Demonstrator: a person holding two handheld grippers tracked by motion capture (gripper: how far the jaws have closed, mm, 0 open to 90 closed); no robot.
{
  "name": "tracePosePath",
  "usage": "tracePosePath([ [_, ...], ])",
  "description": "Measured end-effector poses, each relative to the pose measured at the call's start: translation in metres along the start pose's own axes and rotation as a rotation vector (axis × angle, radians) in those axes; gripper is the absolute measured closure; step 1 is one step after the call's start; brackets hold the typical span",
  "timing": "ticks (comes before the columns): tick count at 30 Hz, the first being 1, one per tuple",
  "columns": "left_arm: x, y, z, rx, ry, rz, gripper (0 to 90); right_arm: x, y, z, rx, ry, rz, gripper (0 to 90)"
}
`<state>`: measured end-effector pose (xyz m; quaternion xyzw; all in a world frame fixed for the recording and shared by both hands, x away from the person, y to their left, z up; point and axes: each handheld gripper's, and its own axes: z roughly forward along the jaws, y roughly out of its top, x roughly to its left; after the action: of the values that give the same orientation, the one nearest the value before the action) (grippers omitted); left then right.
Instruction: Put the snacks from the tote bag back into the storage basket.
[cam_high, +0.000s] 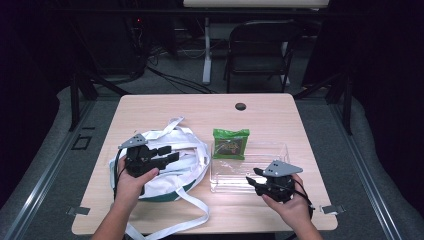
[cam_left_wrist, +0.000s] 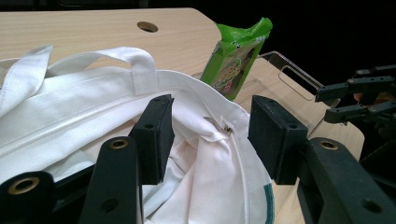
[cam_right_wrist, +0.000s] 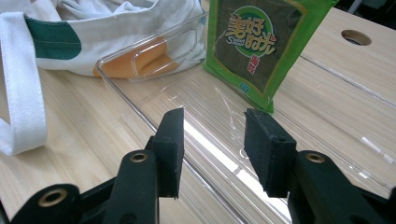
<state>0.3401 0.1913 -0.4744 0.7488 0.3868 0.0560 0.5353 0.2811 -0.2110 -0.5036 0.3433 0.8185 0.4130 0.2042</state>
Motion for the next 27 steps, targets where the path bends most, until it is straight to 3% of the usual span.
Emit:
tracePosePath([
  [27, 0.0033, -0.0011, 0.0, -0.001, 0.008, -0.012, 49.2, -0.0054, -0.0047, 0.0027, -0.014, -0.009, 0.029, 56.0],
])
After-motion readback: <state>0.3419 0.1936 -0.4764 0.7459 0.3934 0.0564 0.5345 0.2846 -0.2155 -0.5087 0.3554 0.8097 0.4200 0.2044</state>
